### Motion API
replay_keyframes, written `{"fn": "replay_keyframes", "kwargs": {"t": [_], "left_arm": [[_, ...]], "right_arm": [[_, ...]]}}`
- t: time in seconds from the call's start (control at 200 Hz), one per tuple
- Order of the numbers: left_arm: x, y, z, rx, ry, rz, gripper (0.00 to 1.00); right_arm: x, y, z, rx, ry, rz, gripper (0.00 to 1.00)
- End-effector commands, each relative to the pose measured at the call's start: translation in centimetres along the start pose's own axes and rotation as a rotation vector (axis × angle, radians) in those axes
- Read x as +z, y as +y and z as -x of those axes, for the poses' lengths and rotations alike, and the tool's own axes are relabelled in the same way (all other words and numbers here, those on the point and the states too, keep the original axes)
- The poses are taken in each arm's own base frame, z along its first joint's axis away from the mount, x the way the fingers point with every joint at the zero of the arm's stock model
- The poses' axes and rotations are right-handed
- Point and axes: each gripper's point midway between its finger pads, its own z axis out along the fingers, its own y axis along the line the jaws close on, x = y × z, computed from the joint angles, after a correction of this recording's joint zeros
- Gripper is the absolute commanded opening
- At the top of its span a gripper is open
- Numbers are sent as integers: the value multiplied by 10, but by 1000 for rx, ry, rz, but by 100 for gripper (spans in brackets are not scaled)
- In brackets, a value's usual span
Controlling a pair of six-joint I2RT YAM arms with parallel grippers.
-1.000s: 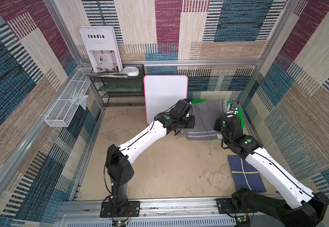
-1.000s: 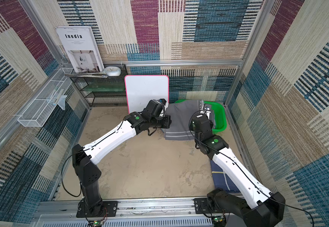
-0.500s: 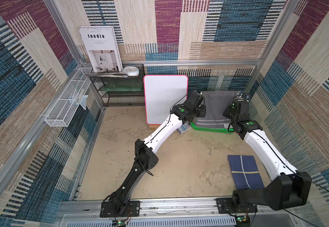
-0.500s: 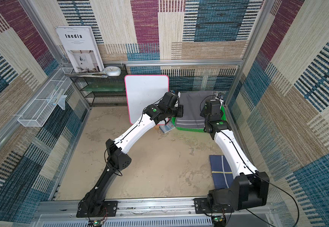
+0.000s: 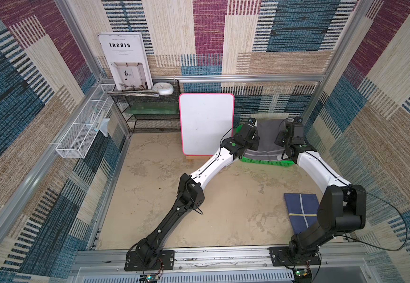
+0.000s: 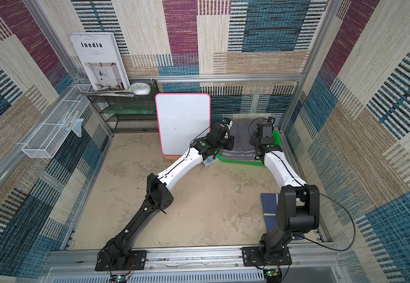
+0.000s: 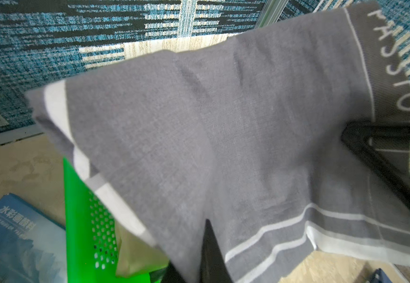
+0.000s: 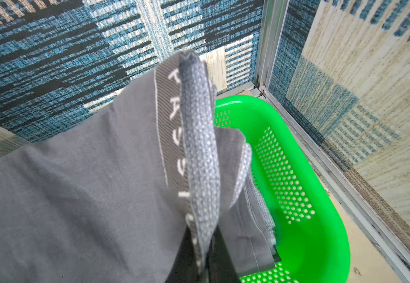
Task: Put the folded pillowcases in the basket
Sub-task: Place the pillowcase in the basket.
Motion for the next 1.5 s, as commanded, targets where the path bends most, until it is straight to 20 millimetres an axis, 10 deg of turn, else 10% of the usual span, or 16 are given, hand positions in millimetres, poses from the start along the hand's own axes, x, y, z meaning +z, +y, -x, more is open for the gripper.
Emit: {"fn": "replay_keyframes", "kwargs": {"t": [0.0, 0.982, 1.147, 1.302, 1.497], "left_arm": [[7, 4, 19, 50, -101, 7, 0], [55, 36, -3, 203, -203, 113, 0], [58, 37, -7, 187, -195, 112, 13], [53, 34, -1, 181, -200, 109, 42], [33, 15, 16, 193, -212, 91, 58]], "right_arm": [[8, -3, 11, 5, -36, -8, 0], [84, -38, -30, 23, 87, -132, 0], [94, -40, -30, 32, 104, -138, 0], [98, -43, -37, 49, 136, -157, 46], [88, -34, -14, 43, 86, -113, 61]]}}
